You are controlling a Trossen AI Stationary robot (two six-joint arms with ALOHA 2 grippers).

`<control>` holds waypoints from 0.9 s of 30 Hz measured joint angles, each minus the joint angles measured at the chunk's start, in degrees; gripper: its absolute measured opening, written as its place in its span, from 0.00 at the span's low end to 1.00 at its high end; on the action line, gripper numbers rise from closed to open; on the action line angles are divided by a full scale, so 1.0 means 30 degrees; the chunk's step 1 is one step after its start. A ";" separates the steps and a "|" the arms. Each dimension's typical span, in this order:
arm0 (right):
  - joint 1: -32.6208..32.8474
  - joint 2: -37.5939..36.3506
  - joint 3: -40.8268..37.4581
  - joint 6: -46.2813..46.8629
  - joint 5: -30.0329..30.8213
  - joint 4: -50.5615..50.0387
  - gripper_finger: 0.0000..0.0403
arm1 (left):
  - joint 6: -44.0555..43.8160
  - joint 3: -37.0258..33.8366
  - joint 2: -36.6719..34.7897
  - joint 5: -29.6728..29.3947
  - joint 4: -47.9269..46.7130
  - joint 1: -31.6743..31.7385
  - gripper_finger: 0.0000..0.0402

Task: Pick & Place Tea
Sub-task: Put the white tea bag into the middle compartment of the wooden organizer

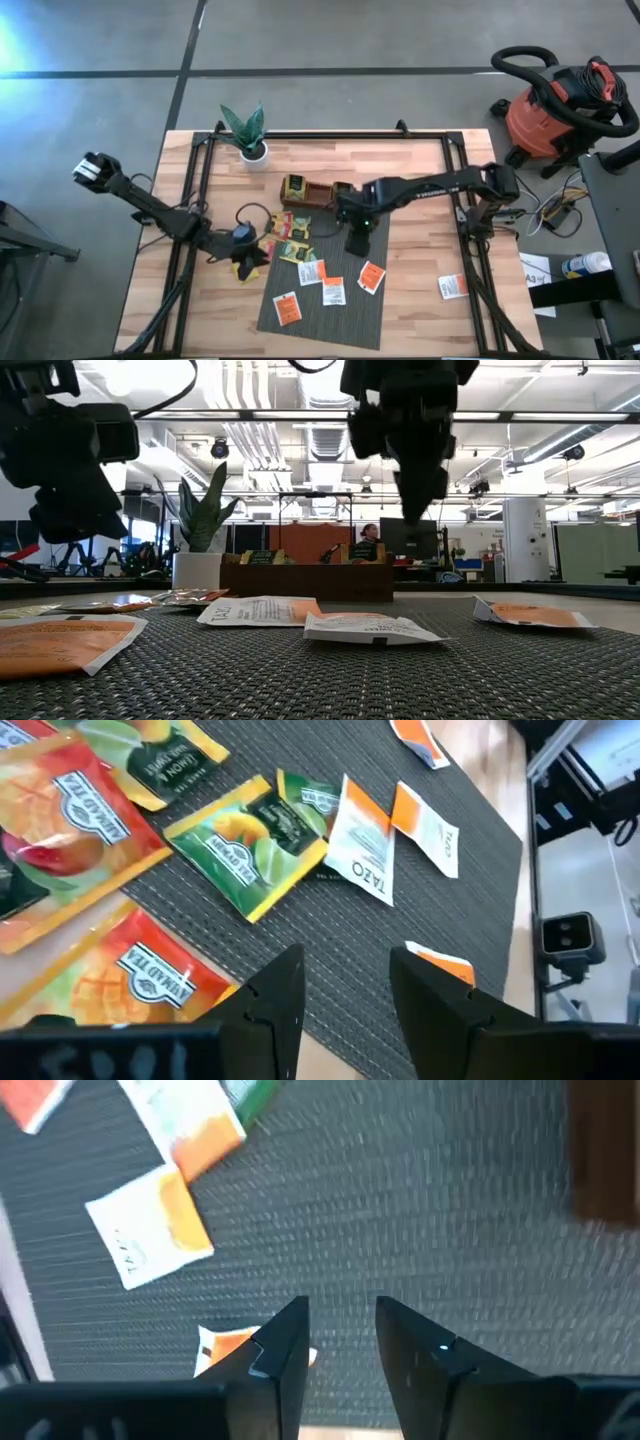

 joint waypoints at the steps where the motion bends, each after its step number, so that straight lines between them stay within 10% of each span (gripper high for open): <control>1: 0.0188 0.0007 -0.0187 0.0514 0.0007 -0.0029 0.29 | 0.0001 0.0000 0.0000 0.0000 0.0025 -0.0066 0.35; 13: 0.5370 -0.0629 -0.1135 0.7245 0.2531 -0.0280 0.32 | 0.2905 0.0508 0.0774 -0.0011 0.2491 -0.0138 0.35; 20: 0.9724 -0.2016 -0.1121 0.9847 0.8459 -0.1629 0.30 | 0.4611 0.3622 0.4833 -0.0226 0.2006 -0.0123 0.35; 27: 1.3100 -0.1817 -0.1094 1.1100 0.9781 -0.0878 0.29 | 0.5412 0.7822 0.9078 0.0292 -0.1070 -0.0123 0.35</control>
